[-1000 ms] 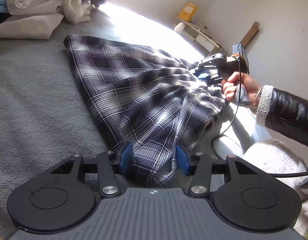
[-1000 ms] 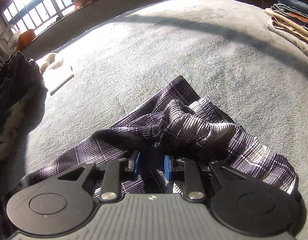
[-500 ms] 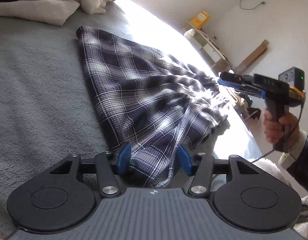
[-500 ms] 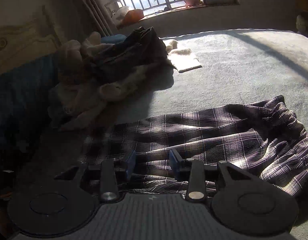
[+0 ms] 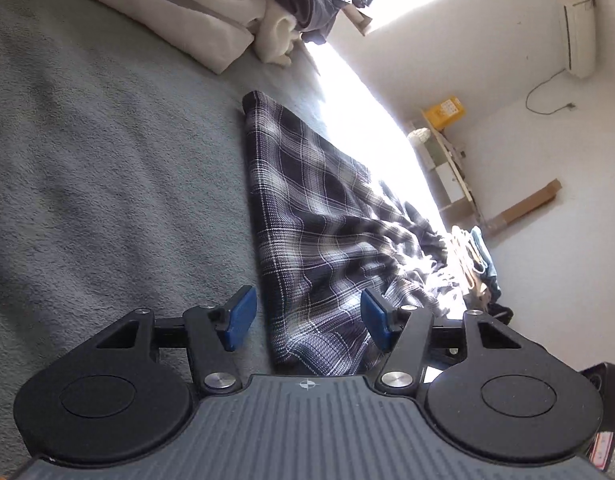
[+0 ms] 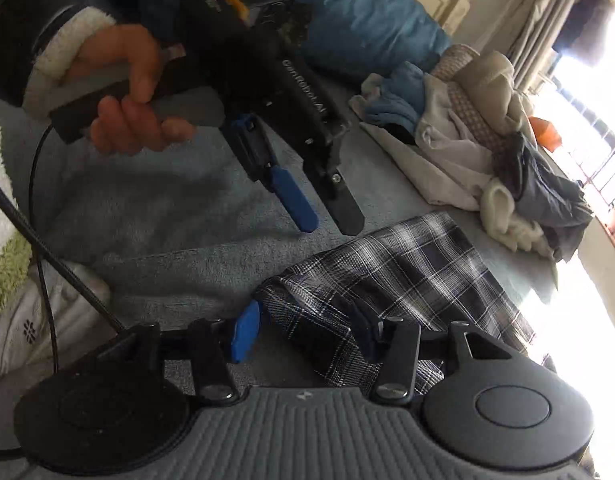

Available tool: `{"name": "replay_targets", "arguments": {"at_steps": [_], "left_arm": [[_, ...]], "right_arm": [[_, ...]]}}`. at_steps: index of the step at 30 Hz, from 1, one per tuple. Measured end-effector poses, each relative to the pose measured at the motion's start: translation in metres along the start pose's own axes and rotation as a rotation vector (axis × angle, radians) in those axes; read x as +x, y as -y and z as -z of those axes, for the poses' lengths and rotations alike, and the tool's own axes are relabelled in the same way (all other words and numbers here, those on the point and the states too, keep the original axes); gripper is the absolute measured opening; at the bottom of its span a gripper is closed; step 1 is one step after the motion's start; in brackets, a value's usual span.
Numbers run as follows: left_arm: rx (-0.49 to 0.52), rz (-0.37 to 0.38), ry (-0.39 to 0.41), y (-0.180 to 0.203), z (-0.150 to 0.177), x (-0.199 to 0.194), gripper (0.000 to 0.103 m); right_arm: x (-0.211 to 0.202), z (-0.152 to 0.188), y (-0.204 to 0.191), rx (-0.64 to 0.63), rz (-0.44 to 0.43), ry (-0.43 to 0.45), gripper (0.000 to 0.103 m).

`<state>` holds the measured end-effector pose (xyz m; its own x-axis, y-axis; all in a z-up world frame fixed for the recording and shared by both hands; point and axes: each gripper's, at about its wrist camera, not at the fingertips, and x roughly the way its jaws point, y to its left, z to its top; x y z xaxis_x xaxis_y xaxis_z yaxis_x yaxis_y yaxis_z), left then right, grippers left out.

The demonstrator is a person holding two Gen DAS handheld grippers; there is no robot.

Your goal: Fold clothes

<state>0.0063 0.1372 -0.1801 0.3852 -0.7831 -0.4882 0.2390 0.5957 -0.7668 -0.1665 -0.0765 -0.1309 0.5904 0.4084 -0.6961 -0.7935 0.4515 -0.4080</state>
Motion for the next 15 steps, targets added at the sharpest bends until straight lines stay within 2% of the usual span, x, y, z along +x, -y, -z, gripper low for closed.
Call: {"name": "replay_targets", "arguments": {"at_steps": [2, 10, 12, 14, 15], "left_arm": [[-0.014, -0.005, -0.002, -0.003, -0.001, 0.001, 0.058], [-0.070, -0.015, 0.008, -0.012, -0.009, 0.007, 0.058], [-0.079, -0.021, 0.014, -0.014, -0.013, 0.009, 0.058], [-0.085, -0.033, 0.019, -0.016, -0.019, 0.012, 0.058], [-0.084, -0.047, 0.019, -0.015, -0.023, 0.014, 0.058]], "right_arm": [[0.006, -0.001, -0.007, -0.047, 0.010, 0.009, 0.069], [0.042, 0.001, -0.024, -0.081, 0.058, -0.057, 0.072], [0.047, 0.001, -0.025, -0.071, 0.077, -0.059, 0.070], [0.049, -0.002, -0.020, -0.039, 0.094, -0.064, 0.060], [0.049, -0.002, -0.018, -0.024, 0.106, -0.066, 0.059]]}}
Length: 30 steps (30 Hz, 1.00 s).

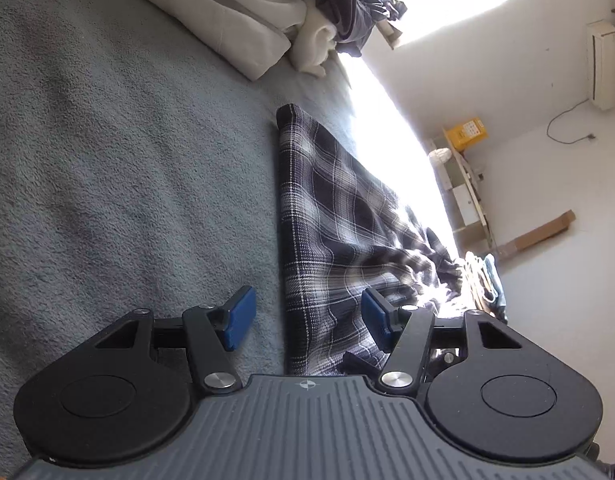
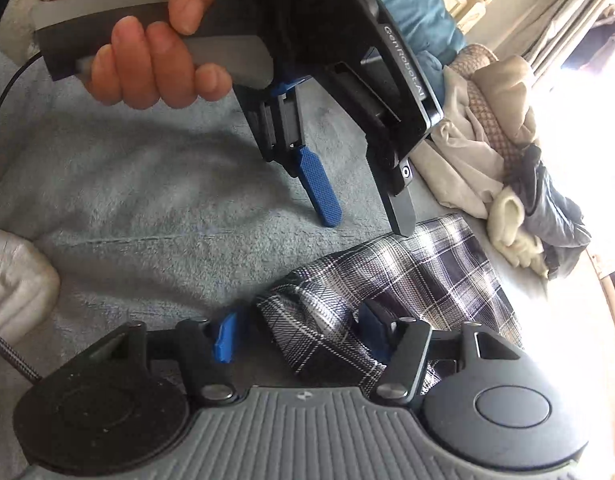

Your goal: Fold clothes

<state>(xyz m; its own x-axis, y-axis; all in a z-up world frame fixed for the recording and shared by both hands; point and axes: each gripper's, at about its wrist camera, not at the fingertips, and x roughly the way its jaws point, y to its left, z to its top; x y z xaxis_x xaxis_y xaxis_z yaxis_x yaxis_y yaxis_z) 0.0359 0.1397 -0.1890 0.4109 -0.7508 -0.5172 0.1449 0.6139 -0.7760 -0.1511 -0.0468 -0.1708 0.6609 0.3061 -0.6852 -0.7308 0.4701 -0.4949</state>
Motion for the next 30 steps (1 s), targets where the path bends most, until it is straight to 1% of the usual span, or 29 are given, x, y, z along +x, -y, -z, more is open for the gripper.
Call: {"name": "replay_targets", "arguments": {"at_steps": [2, 4, 6, 7, 8, 9, 11, 12, 14, 17, 19, 24, 27, 30], "left_arm": [[0.035, -0.045, -0.005, 0.007, -0.008, 0.005, 0.058], [0.105, -0.116, -0.015, 0.021, -0.015, 0.013, 0.058], [0.194, -0.205, -0.033, 0.038, -0.020, 0.024, 0.058], [0.239, -0.251, -0.047, 0.046, -0.022, 0.031, 0.058], [0.281, -0.290, -0.059, 0.054, -0.022, 0.038, 0.060], [0.323, -0.322, -0.070, 0.062, -0.022, 0.044, 0.062], [0.406, -0.371, -0.094, 0.076, -0.019, 0.057, 0.073], [0.446, -0.396, -0.106, 0.081, -0.017, 0.063, 0.075], [0.502, -0.440, -0.128, 0.089, -0.013, 0.075, 0.085], [0.537, -0.481, -0.139, 0.095, -0.008, 0.085, 0.094], [0.553, -0.510, -0.149, 0.098, -0.006, 0.090, 0.097], [0.603, -0.565, -0.160, 0.105, -0.003, 0.098, 0.098], [0.608, -0.580, -0.163, 0.107, -0.004, 0.102, 0.099], [0.617, -0.595, -0.167, 0.108, -0.002, 0.103, 0.100]], "right_arm": [[0.001, 0.000, 0.004, 0.025, 0.012, -0.008, 0.057], [0.001, 0.002, 0.004, 0.040, 0.019, -0.012, 0.057], [0.002, 0.002, 0.002, 0.037, 0.031, -0.010, 0.057], [0.002, 0.002, 0.002, 0.037, 0.037, -0.008, 0.056], [0.001, 0.002, 0.001, 0.039, 0.042, -0.006, 0.050], [0.000, 0.002, 0.001, 0.041, 0.046, -0.003, 0.046], [-0.003, 0.002, 0.001, 0.046, 0.072, 0.002, 0.034], [-0.004, 0.002, 0.002, 0.052, 0.081, 0.003, 0.032], [-0.003, 0.003, 0.005, 0.071, 0.092, 0.004, 0.031], [0.002, 0.005, 0.003, 0.059, 0.107, 0.001, 0.031], [0.006, 0.007, -0.003, 0.024, 0.128, 0.002, 0.031], [0.007, 0.010, -0.008, -0.030, 0.157, 0.007, 0.032], [0.006, 0.010, -0.003, -0.022, 0.154, -0.004, 0.032], [0.010, 0.012, -0.002, -0.009, 0.157, 0.003, 0.035]]}}
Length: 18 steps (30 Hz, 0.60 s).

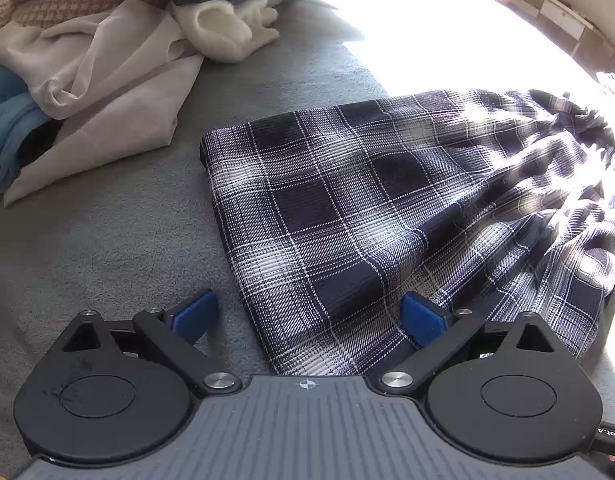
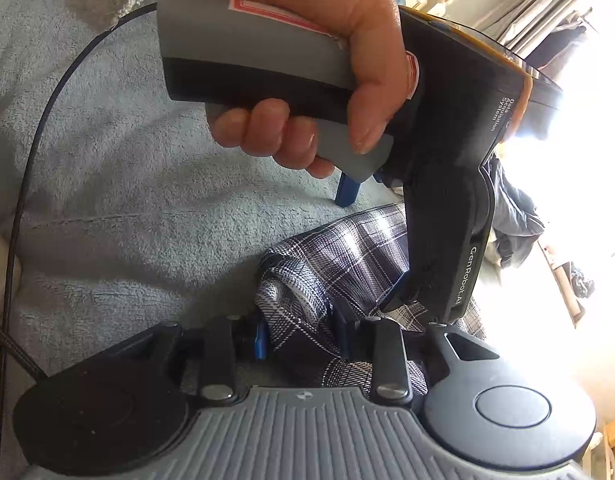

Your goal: Fold clothes

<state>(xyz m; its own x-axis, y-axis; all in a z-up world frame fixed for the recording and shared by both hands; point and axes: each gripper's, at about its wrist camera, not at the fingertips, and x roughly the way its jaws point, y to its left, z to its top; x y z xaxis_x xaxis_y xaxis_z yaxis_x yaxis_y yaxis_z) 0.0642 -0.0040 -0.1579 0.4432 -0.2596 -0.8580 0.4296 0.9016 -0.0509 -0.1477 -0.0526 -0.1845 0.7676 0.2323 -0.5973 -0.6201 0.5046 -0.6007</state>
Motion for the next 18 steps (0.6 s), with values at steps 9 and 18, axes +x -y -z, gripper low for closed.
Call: {"name": "replay_targets", "arguments": {"at_steps": [9, 18], "left_arm": [[0.022, -0.028, -0.010, 0.006, -0.001, 0.000, 0.102], [0.033, -0.044, -0.018, 0.009, -0.003, 0.001, 0.103]], "right_arm": [[0.009, -0.001, 0.017, 0.101, -0.039, -0.001, 0.036], [0.017, -0.006, 0.034, 0.203, -0.077, -0.012, 0.034]]}}
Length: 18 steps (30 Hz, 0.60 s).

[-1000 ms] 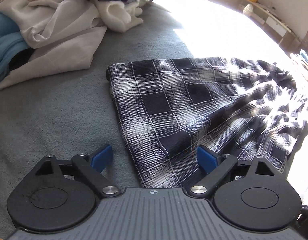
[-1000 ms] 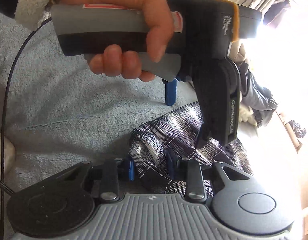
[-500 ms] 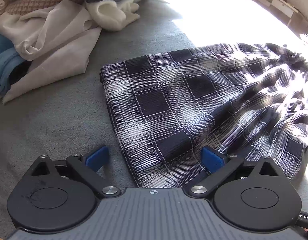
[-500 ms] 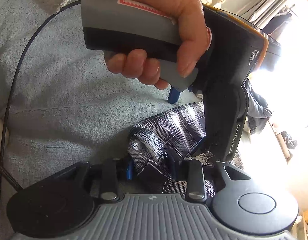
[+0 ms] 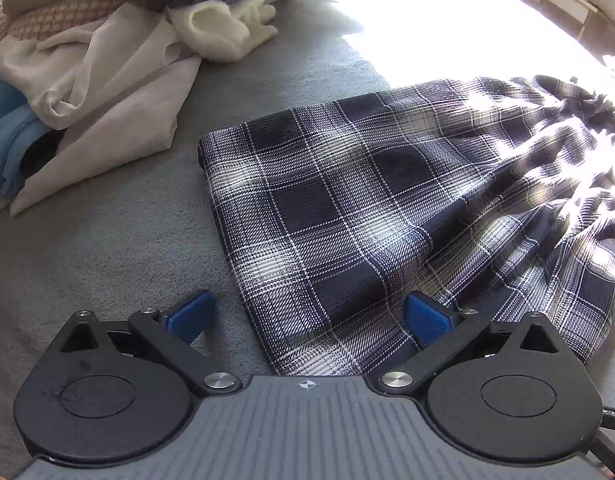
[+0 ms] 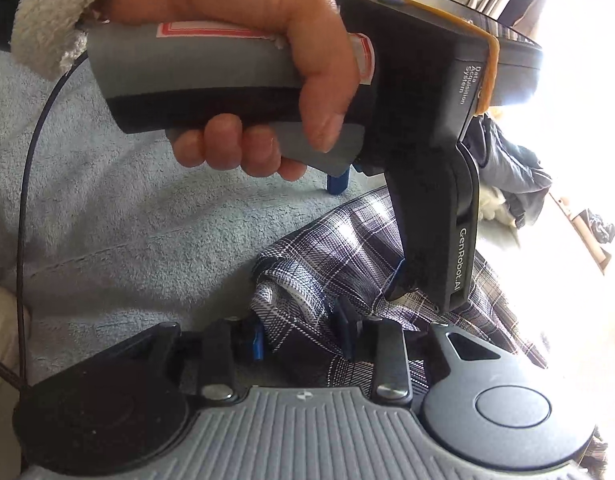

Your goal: Fold clothes

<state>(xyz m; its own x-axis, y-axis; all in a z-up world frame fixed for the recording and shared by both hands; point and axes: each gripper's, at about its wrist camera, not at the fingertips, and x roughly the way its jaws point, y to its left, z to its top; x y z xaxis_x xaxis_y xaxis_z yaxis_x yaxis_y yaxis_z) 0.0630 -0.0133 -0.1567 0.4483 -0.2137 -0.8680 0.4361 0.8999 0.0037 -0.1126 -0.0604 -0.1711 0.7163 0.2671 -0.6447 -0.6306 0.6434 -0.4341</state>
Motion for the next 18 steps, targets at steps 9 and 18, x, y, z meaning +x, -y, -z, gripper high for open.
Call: {"name": "replay_targets", "arguments": {"at_steps": [9, 18], "left_arm": [[-0.026, 0.017, 0.042, -0.009, 0.002, -0.006, 0.102], [-0.237, 0.086, 0.175, -0.063, 0.017, -0.033, 0.101]], "right_arm": [[0.004, 0.000, 0.004, 0.051, -0.023, 0.013, 0.034], [-0.007, -0.005, 0.044, 0.416, -0.268, 0.025, 0.037]]}}
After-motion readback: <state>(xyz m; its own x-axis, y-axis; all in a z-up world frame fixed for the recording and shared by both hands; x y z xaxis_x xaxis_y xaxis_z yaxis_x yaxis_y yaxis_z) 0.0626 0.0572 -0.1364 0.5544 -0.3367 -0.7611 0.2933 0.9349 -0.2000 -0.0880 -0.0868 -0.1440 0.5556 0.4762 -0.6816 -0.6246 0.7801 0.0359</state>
